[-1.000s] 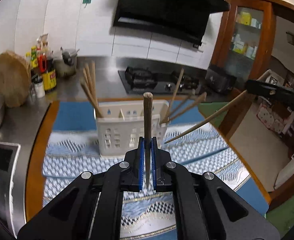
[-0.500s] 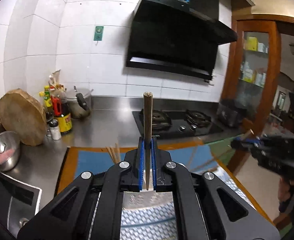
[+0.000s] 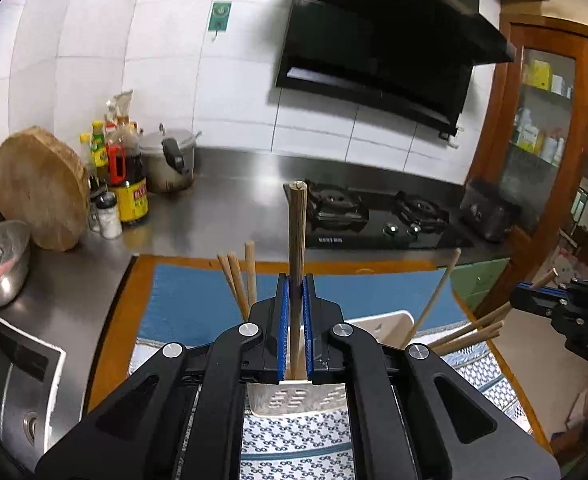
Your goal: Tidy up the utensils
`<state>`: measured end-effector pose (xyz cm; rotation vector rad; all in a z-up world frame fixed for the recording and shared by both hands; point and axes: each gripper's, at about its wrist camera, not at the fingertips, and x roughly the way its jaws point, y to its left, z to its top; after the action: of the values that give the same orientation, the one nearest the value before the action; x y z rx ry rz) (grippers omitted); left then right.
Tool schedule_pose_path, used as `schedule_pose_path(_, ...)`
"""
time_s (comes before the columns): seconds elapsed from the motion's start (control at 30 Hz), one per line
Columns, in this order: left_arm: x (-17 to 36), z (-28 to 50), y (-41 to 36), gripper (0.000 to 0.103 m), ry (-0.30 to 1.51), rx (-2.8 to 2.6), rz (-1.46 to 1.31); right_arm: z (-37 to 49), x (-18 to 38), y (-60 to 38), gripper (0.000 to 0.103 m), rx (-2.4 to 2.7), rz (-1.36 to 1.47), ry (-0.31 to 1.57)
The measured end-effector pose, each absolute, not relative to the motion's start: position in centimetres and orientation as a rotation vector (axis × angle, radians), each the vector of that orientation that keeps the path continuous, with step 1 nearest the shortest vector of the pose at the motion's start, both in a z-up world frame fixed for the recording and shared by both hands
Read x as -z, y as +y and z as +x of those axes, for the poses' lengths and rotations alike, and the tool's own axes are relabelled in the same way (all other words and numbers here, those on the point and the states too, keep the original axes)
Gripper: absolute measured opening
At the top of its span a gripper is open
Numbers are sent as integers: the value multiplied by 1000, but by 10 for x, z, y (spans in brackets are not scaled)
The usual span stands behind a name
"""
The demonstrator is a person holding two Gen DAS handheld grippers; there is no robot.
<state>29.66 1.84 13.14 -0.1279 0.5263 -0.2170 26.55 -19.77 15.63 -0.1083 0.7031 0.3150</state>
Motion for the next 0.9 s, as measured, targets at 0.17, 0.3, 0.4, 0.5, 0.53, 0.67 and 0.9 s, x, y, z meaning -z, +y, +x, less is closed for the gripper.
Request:
schedule_pose_path(0.17,-121,301,20,8,550,206,-124,271,-146,-197,7,-320,-101,723)
schedule_pose_path(0.3,-123,297,18,10,546,218,-112,271,-144,-196,8,-324,-97,718)
schedule_pose_path(0.4,-129,287,16,34,523,205,-99,269,-147,-195,13,-325,-94,709)
schedule_pose_path(0.5,-136,275,13,40,499,211,-85,263,-151,-196,18,-328,-89,696)
schedule_pose_path(0.53,-138,270,12,44,495,216,-80,259,-153,-197,22,-326,-87,687)
schedule_pose_path(0.67,-145,246,6,54,463,210,-61,243,-160,-201,32,-325,-79,665)
schedule_pose_path(0.9,-143,193,4,77,416,187,-37,200,-164,-206,62,-298,-92,609)
